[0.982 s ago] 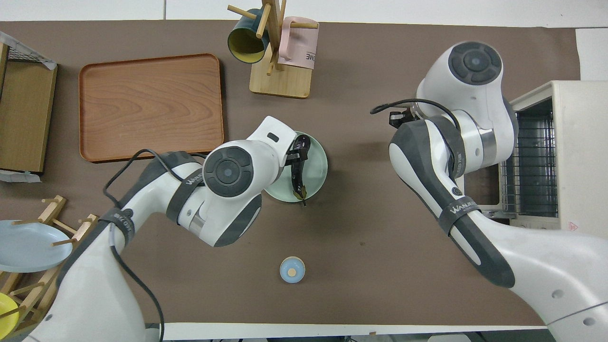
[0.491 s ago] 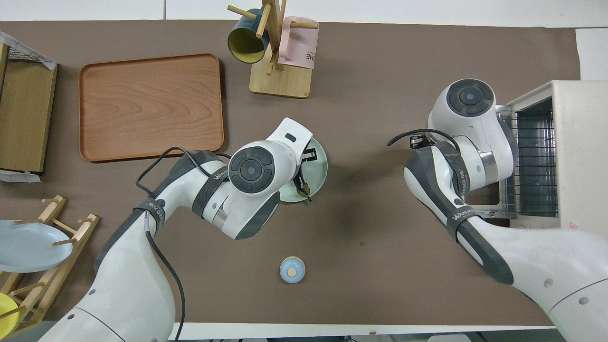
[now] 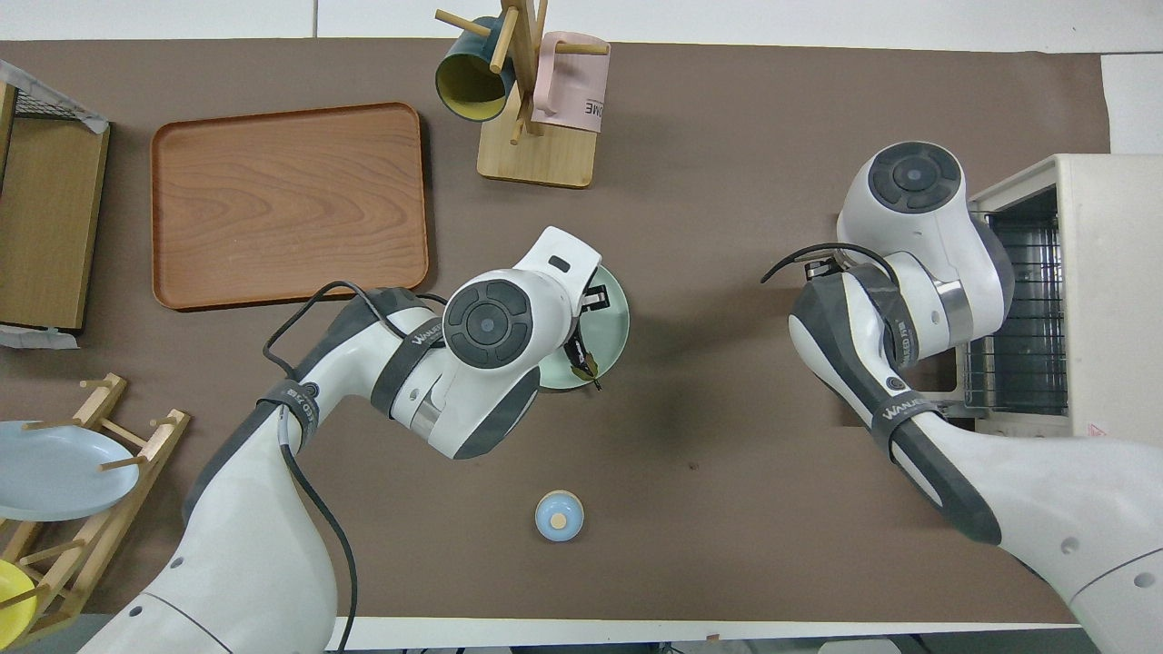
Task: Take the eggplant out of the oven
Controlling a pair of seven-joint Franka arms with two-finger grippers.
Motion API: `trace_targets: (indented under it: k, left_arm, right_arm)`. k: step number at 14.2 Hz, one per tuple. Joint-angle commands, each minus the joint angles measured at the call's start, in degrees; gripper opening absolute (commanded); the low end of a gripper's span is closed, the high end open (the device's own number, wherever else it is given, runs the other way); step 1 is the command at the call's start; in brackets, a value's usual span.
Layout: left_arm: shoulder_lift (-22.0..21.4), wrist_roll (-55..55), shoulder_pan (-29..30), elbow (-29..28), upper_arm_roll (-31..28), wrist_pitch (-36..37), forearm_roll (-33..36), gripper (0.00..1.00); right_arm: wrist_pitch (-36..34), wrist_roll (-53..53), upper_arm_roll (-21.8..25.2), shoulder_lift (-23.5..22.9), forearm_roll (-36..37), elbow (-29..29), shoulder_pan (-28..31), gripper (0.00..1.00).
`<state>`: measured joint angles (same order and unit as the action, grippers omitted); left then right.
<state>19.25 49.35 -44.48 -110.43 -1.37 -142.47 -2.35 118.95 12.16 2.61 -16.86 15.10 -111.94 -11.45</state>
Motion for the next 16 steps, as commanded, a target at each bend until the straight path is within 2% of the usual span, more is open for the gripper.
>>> trace_targets:
  k: [1,2,4,6,7,9,11,12,13,14,15,16]
  left_arm:
    - [-4.9,-1.3,5.3,0.7,-0.9,6.8,-0.5,0.04]
    - [-5.4,-4.9,8.4,1.0,-0.9,9.3,-0.3,0.04]
    - [-4.5,-16.3,17.0,4.6,-0.9,15.6,-0.3,0.04]
    - [-3.1,-27.3,25.3,4.8,-0.9,13.0,-0.5,0.01]
    - [-1.0,-31.1,27.8,5.6,-0.9,11.4,0.1,0.0]
    - [4.6,-35.9,30.8,10.6,-0.9,9.6,1.0,0.0]
    - [6.3,-36.9,32.2,12.9,-0.9,9.9,1.1,0.01]
    - [6.3,-37.3,32.3,12.4,-0.9,9.4,1.1,0.17]
    - [6.3,-37.4,32.3,12.5,-0.9,9.1,1.0,0.65]
    - [6.0,-36.9,32.4,12.4,-1.0,9.2,0.9,0.99]
    - [4.5,-36.9,32.6,12.3,-1.0,10.3,0.9,1.0]
    - [2.1,-36.9,33.7,11.5,-0.9,11.7,0.9,1.0]
  right_arm:
    - [-7.5,-6.7,-0.5,1.5,1.9,5.1,2.9,0.0]
    - [-10.5,-10.2,-0.6,2.6,1.9,7.1,4.4,0.0]
    - [-11.8,-16.5,-0.7,6.6,1.3,6.7,8.8,0.02]
    - [-13.6,-20.6,-0.7,8.9,0.8,6.6,11.7,0.04]
    - [-14.6,-20.6,-0.8,9.8,-0.8,6.8,12.9,0.24]
    - [-15.0,-20.8,-0.4,13.2,-7.8,7.0,14.2,1.0]
    - [-17.7,-20.8,-0.6,17.1,-14.5,8.5,16.5,1.0]
    - [-20.7,-20.8,-0.5,18.9,-16.1,11.4,16.7,1.0]
    - [-26.0,-20.7,-0.5,18.8,-16.2,15.9,16.9,1.0]
    - [-32.7,-20.4,-0.4,17.7,-15.9,21.9,17.0,1.0]
    - [-38.1,-20.2,-0.3,15.0,-15.2,27.0,17.0,1.0]
    - [-39.3,-20.2,-0.2,14.4,-15.1,28.6,17.2,1.0]
